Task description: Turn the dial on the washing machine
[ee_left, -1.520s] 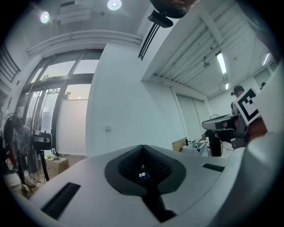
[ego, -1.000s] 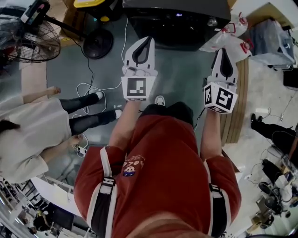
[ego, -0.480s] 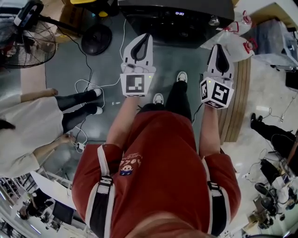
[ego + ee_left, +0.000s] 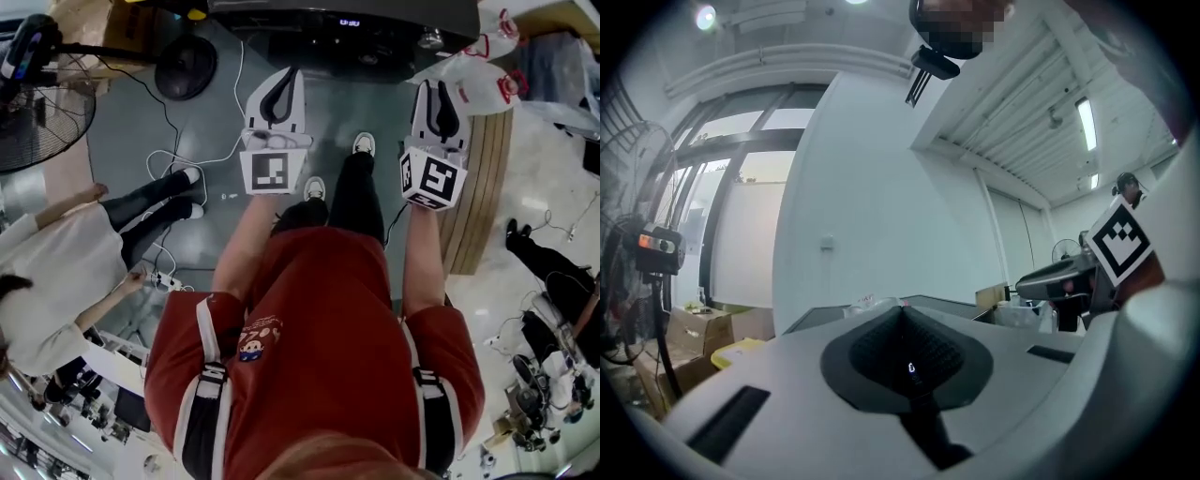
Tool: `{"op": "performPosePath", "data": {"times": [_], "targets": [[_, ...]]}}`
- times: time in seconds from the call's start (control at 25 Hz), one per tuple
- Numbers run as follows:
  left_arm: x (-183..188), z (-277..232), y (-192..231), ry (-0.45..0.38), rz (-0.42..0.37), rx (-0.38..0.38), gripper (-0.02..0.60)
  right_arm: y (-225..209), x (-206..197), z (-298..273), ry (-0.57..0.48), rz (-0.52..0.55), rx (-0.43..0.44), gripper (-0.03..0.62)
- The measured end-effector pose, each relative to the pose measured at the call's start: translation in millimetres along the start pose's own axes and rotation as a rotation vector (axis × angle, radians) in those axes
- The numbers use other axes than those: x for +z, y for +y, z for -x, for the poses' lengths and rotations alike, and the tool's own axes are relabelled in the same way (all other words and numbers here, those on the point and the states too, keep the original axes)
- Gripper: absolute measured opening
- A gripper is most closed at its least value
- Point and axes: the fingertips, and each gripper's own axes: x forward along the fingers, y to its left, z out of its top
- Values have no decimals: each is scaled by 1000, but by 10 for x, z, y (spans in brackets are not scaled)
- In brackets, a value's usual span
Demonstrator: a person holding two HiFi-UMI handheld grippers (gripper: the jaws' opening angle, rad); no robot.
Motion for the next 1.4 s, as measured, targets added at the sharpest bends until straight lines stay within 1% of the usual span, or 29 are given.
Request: {"op": "performPosePath", "data": {"times": [0.24,0.4,0.56,0.68,0.88,1.12,1.28,1.4], "targets": [[-312,-315,-105,33,16,-11,15,-175,-488,-468,84,21,1,165],[-487,-497,-209,45,37,1,15,-333,-776,-741,135,44,5,181],[-733,-622,-323,80,40,5,15,-467,-1084,-958,182,62,3,214],[-831,-706,-384,93,38,6,15,-575,-1221,-1116,205,80,-11,234],[-1036,-777,-466,133,54,15,15,-698,-1524,-1380,275,142,-21,270],[-1164,-885,-484,156,56,20,16,-788,-1611,-1601,280,197,-44,288],[-1217,-879,-491,170,57,20,15,-745,-1676,-1711,296,274,-31,296],[-1253,-893,-475,179,58,24,16,-728,-1686,-1788,299,312,-40,299]]}}
